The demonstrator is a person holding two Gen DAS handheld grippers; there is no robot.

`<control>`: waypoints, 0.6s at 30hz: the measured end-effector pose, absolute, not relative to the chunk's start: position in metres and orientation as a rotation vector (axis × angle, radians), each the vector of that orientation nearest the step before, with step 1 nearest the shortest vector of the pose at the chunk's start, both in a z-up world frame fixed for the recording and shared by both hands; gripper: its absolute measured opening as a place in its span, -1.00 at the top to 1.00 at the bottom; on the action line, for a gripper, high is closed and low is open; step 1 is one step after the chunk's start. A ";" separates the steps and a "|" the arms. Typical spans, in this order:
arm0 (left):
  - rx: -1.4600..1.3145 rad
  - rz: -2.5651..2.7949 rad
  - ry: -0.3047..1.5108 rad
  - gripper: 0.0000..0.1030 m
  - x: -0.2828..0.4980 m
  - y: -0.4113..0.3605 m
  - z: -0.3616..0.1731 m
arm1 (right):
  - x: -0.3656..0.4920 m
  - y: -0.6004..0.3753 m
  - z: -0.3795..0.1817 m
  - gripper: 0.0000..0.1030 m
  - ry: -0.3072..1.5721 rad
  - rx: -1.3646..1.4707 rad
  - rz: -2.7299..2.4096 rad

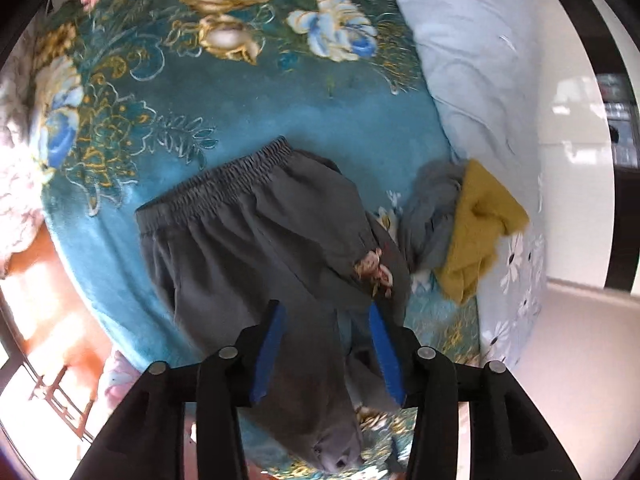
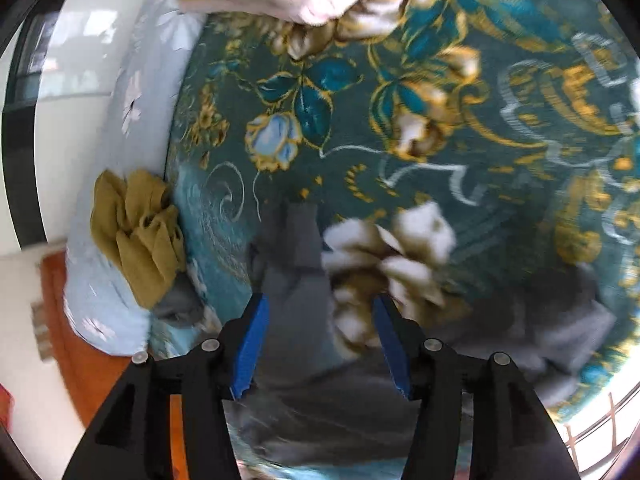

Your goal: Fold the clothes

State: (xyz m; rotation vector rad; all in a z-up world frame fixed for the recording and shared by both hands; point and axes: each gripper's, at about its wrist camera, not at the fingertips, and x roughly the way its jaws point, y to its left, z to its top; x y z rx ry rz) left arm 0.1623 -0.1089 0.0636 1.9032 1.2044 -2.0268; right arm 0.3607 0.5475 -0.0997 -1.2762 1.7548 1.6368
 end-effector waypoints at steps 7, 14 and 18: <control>1.845 -2.026 1.209 -0.02 0.212 -0.096 0.094 | 0.304 0.560 -0.152 -0.05 1.733 -1.430 1.519; 1.821 -1.965 1.210 -0.03 0.217 -0.079 0.088 | 0.267 0.549 -0.159 0.80 1.760 -1.526 1.566; 1.863 -1.963 1.203 -0.03 0.207 -0.062 0.082 | 0.258 0.565 -0.109 0.85 1.761 -1.433 1.855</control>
